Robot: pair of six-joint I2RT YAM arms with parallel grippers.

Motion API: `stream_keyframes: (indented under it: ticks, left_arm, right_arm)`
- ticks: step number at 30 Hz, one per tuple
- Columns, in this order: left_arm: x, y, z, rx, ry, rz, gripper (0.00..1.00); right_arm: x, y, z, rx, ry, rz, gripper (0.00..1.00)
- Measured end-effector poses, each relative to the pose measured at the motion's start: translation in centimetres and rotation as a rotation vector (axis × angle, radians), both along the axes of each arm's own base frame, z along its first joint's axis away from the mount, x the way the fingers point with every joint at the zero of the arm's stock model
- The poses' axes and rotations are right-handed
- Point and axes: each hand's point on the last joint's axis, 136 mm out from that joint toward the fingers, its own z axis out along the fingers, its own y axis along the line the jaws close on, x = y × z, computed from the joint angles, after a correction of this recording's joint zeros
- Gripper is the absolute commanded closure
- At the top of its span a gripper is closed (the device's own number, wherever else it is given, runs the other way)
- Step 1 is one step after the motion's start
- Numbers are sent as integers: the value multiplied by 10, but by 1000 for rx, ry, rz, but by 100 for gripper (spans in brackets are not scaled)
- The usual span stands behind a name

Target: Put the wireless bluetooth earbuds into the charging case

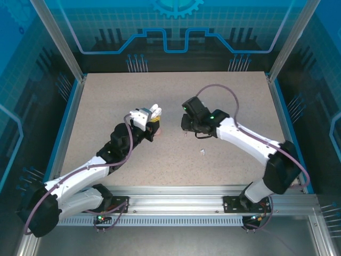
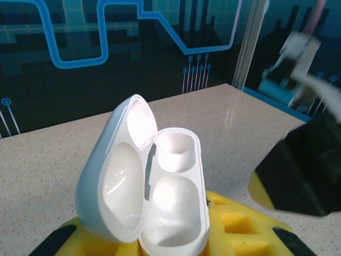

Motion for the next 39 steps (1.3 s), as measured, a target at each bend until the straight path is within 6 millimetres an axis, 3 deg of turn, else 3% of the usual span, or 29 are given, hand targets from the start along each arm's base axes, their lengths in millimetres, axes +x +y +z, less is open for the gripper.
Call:
stream_keyframes:
  ticks: [10, 16, 19, 24, 39]
  left_arm:
    - [-1, -17, 39, -50, -74, -87, 100]
    - [1, -33, 56, -71, -100, -152, 100]
    - [1, -42, 61, -71, -101, -189, 100]
    - [0, -59, 65, -35, -97, -254, 100]
    - [-7, -75, 50, 43, -21, -359, 100]
  right_arm:
    - [7, 12, 148, 249, -412, 135, 76]
    - [-6, 24, 211, 384, -591, 249, 75]
    - [-16, 30, 231, 447, -661, 309, 76]
    - [-30, 42, 238, 523, -707, 414, 76]
    - [-52, 60, 197, 562, -634, 569, 76]
